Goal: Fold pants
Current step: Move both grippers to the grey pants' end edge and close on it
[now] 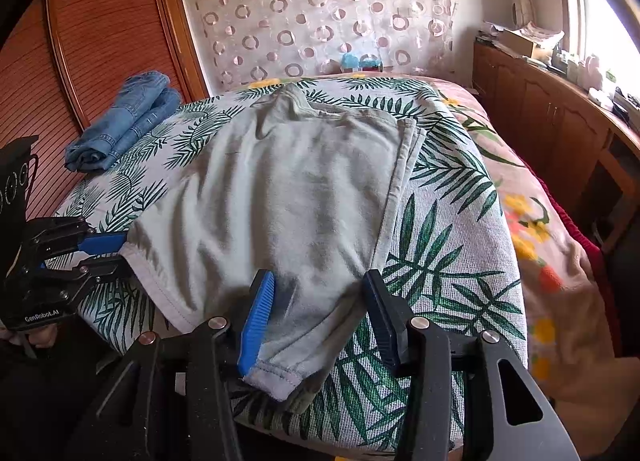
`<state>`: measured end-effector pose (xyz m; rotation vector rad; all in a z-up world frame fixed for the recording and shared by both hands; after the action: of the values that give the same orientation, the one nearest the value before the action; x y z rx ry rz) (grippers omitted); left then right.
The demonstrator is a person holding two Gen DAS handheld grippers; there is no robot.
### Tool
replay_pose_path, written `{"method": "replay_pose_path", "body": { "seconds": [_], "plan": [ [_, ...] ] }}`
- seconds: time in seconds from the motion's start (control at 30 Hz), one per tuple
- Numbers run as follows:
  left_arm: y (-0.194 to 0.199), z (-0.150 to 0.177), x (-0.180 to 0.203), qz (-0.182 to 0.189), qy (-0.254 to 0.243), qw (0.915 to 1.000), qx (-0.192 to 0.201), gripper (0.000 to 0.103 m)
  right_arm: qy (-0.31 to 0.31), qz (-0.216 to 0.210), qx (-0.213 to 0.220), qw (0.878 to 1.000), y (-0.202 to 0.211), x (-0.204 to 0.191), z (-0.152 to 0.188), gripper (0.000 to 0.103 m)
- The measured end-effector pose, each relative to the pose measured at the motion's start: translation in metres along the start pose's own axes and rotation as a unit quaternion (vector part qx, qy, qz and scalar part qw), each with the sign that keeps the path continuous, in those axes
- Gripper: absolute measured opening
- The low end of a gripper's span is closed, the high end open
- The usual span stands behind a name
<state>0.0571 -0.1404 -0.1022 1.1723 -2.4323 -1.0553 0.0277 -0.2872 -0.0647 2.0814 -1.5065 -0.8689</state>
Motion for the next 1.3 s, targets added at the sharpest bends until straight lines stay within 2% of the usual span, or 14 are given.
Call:
{"method": "replay_pose_path", "body": {
  "seconds": [0.07,0.3,0.5,0.6,0.73,0.87,1.03,1.3],
  "plan": [
    [0.006,0.001,-0.001,0.002,0.008,0.9999,0.013,0.014,0.000,-0.001,0.002,1.000,0.000,0.001,0.001,0.049],
    [0.035,0.005,0.006,0.010,0.008,0.9992,0.039,0.010,0.002,-0.001,0.007,1.000,0.000,0.001,0.001,0.049],
    [0.027,0.010,0.009,0.014,0.005,0.9998,0.015,0.010,0.000,-0.002,0.009,1.000,0.000,0.001,0.002,0.049],
    [0.024,0.011,0.005,0.019,0.022,0.9995,0.010,0.011,0.001,0.000,0.008,1.000,0.000,0.001,0.001,0.049],
    [0.027,0.011,-0.001,0.025,0.036,0.9990,0.012,0.022,0.001,-0.001,0.007,1.000,0.000,0.001,0.000,0.049],
    [0.027,0.015,-0.004,0.034,0.038,0.9987,0.004,0.038,0.001,-0.001,0.008,1.000,0.000,0.002,0.000,0.049],
    [0.029,0.022,-0.007,0.031,0.045,0.9985,-0.003,0.042,0.002,-0.001,0.008,1.000,0.000,0.001,0.000,0.049],
    [0.037,0.027,-0.003,0.036,0.039,0.9986,-0.003,0.043,0.001,0.000,0.007,1.000,0.000,0.001,0.001,0.049]
  ]
}}
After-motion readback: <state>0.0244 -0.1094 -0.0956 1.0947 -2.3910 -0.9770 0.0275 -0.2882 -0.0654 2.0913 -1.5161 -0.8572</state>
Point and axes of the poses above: each gripper's, at about its wrist camera, not at the fingertips, and y roughly against the way its jaws point, x to its right, z to its underside, the point moved 1 cm from there along -y, roughly the way its jaws point, and after that the axes turned 8 degrees about -y, right-handed, at the moved point
